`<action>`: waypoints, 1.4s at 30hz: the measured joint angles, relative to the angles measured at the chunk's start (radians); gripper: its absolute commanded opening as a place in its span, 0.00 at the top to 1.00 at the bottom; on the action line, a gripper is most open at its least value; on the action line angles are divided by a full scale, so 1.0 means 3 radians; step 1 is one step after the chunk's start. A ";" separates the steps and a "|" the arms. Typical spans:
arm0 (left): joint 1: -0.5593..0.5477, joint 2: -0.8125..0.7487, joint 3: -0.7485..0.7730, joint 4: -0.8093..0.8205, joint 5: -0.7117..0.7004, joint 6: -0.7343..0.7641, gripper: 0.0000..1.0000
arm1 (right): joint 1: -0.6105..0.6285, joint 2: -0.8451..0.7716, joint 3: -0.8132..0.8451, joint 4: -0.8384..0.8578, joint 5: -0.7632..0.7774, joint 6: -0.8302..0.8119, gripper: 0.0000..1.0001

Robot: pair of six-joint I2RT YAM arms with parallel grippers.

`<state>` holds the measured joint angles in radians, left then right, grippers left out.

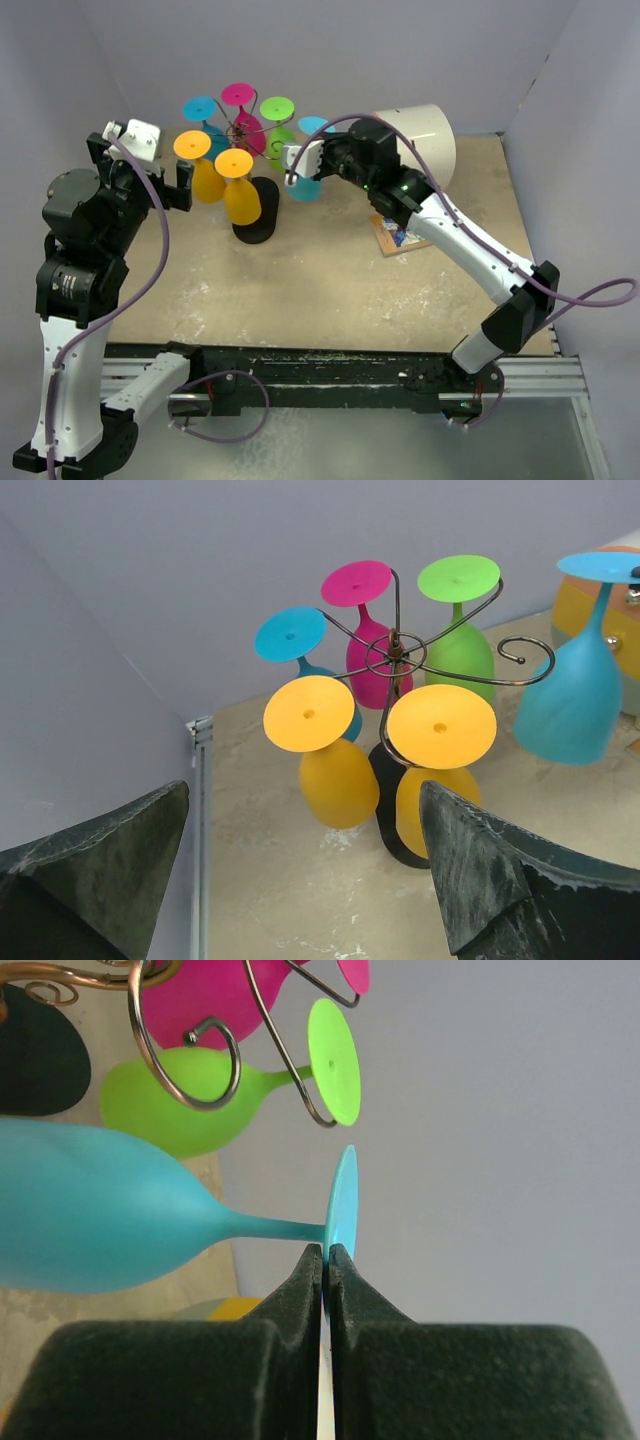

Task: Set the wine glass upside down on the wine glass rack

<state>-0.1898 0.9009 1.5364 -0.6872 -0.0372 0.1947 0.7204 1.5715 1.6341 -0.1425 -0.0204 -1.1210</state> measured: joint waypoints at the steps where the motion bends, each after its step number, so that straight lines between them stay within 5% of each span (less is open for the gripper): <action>1: 0.0000 0.0001 0.0000 0.0003 0.0008 0.0001 0.01 | 0.0043 0.0032 0.0000 0.0048 0.0050 -0.0043 1.00; 13: 0.0003 -0.0018 -0.0001 0.0004 0.0141 0.0029 0.01 | 0.0369 0.0402 0.0036 0.0478 0.0561 -0.0417 1.00; 42: 0.0014 -0.0058 -0.0004 0.0001 0.0201 0.0113 0.01 | 0.0478 0.0738 0.0618 0.0209 0.0420 -0.0482 1.00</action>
<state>-0.1856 0.8833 1.5352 -0.6868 0.0231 0.2287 0.8639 1.7927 1.8194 -0.0799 0.1055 -1.2655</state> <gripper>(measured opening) 0.990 0.008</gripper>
